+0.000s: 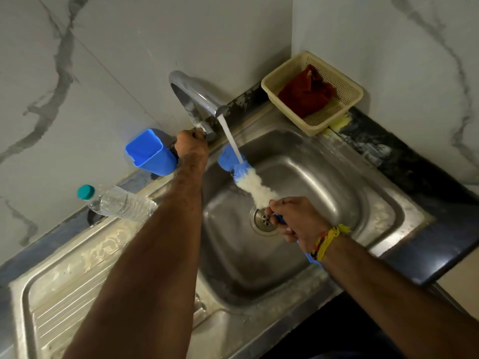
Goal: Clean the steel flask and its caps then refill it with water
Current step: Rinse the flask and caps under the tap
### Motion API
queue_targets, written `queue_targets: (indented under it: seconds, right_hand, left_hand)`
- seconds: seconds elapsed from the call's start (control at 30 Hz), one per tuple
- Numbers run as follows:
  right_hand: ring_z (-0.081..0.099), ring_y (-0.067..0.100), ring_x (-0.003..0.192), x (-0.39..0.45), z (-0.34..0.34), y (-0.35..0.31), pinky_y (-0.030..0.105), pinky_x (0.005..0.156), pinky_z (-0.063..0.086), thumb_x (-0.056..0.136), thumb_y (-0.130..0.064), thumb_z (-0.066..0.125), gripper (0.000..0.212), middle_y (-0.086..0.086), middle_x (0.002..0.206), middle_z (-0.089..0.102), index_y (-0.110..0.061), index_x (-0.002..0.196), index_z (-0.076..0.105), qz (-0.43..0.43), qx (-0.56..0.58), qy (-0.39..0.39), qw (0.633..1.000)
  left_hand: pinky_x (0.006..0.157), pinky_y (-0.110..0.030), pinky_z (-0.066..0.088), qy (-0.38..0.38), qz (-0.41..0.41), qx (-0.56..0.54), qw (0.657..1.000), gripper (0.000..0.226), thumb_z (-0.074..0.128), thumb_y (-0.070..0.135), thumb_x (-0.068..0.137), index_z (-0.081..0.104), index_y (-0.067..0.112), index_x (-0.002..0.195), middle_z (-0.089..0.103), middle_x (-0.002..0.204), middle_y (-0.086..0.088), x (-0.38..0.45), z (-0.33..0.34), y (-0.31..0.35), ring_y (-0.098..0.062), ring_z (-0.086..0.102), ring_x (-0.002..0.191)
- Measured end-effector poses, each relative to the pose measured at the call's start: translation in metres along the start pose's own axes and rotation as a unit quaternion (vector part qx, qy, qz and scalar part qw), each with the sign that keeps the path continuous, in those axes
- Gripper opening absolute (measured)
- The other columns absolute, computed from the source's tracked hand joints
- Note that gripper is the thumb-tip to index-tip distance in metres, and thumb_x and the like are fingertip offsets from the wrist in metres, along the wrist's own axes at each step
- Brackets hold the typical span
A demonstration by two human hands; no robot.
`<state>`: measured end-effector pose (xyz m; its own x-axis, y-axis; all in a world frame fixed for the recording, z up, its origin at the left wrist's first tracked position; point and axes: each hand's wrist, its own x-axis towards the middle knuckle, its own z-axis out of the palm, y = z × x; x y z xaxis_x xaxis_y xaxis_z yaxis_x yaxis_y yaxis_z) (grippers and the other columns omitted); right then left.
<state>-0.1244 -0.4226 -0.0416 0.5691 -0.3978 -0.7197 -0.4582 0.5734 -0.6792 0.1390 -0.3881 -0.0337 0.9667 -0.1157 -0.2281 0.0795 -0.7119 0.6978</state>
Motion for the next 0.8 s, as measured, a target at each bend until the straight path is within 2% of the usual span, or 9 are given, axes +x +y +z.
queue_targets:
  seconds: [0.1, 0.2, 0.33, 0.47, 0.53, 0.6, 0.7, 0.8]
  right_hand:
    - [0.031, 0.01, 0.039, -0.013, -0.009, 0.006, 0.017, 0.041, 0.022, 0.1, -0.021, 0.055, 0.027, 0.009, 0.065, 0.053, -0.004, 0.083, 0.067, -0.002, -0.013, 0.0, 1.0]
    - [0.033, 0.009, 0.039, -0.025, -0.018, 0.017, 0.017, 0.04, 0.023, 0.1, -0.023, 0.056, 0.028, 0.007, 0.064, 0.054, -0.001, 0.087, 0.069, 0.012, -0.024, 0.024, 0.999]
    - [0.036, 0.01, 0.036, -0.016, -0.007, 0.014, 0.019, 0.039, 0.026, 0.098, -0.021, 0.057, 0.026, 0.007, 0.062, 0.056, -0.006, 0.078, 0.067, -0.022, -0.043, 0.063, 0.997]
    - [0.042, 0.006, 0.035, -0.018, -0.014, 0.014, 0.017, 0.035, 0.03, 0.096, -0.023, 0.061, 0.026, 0.005, 0.062, 0.061, -0.007, 0.078, 0.071, -0.063, -0.092, 0.089, 0.99]
    - [0.05, 0.004, 0.041, -0.023, -0.025, 0.024, 0.02, 0.042, 0.04, 0.094, -0.026, 0.064, 0.026, 0.002, 0.061, 0.063, -0.009, 0.076, 0.071, -0.107, -0.17, 0.129, 0.971]
    - [0.061, 0.014, 0.06, -0.023, -0.03, 0.029, 0.026, 0.059, 0.05, 0.092, -0.028, 0.066, 0.025, 0.002, 0.069, 0.068, -0.011, 0.074, 0.067, -0.148, -0.268, 0.176, 0.936]
    - [0.066, 0.025, 0.082, -0.023, -0.02, 0.02, 0.03, 0.071, 0.049, 0.094, -0.032, 0.06, 0.019, 0.003, 0.084, 0.071, -0.019, 0.08, 0.064, -0.209, -0.391, 0.197, 0.874]
    - [0.066, 0.026, 0.089, -0.031, -0.015, 0.015, 0.035, 0.077, 0.049, 0.098, -0.034, 0.051, 0.021, 0.003, 0.096, 0.07, -0.02, 0.099, 0.066, -0.263, -0.441, 0.209, 0.832]
  left_hand:
    - [0.09, -0.041, 0.059, 0.039, 0.02, 0.002, 0.999, 0.025, 0.055, 0.022, 0.103, 0.074, 0.006, 0.108, 0.069, 0.093, -0.006, -0.003, -0.002, -0.003, -0.026, 0.068, 0.091]
    - [0.092, -0.037, 0.059, 0.081, 0.032, -0.023, 0.996, 0.021, 0.06, 0.019, 0.101, 0.077, 0.009, 0.108, 0.073, 0.095, -0.002, -0.007, 0.0, -0.009, -0.021, 0.069, 0.09]
    - [0.094, -0.036, 0.058, 0.087, 0.011, -0.069, 0.994, 0.022, 0.061, 0.018, 0.1, 0.076, 0.01, 0.115, 0.077, 0.105, -0.007, -0.018, 0.004, -0.006, -0.021, 0.071, 0.096]
    - [0.092, -0.037, 0.06, 0.081, -0.004, -0.108, 0.991, 0.022, 0.063, 0.018, 0.096, 0.077, 0.01, 0.111, 0.078, 0.101, -0.006, -0.018, -0.002, -0.009, -0.022, 0.073, 0.094]
    - [0.091, -0.038, 0.061, 0.067, -0.014, -0.126, 0.99, 0.021, 0.065, 0.018, 0.095, 0.078, 0.01, 0.11, 0.078, 0.098, -0.005, -0.013, -0.005, -0.012, -0.023, 0.074, 0.093]
    - [0.092, -0.037, 0.06, 0.046, -0.018, -0.142, 0.989, 0.02, 0.066, 0.017, 0.096, 0.076, 0.012, 0.112, 0.078, 0.099, -0.004, -0.013, -0.007, -0.014, -0.021, 0.074, 0.095]
    - [0.091, -0.037, 0.061, 0.019, -0.03, -0.186, 0.982, 0.013, 0.068, 0.014, 0.095, 0.076, 0.016, 0.105, 0.077, 0.096, -0.002, -0.016, -0.008, -0.014, -0.019, 0.073, 0.094]
    - [0.092, -0.037, 0.06, -0.001, -0.031, -0.196, 0.98, 0.018, 0.067, 0.01, 0.094, 0.075, 0.017, 0.108, 0.076, 0.096, 0.0, -0.02, -0.007, -0.016, -0.018, 0.073, 0.095]
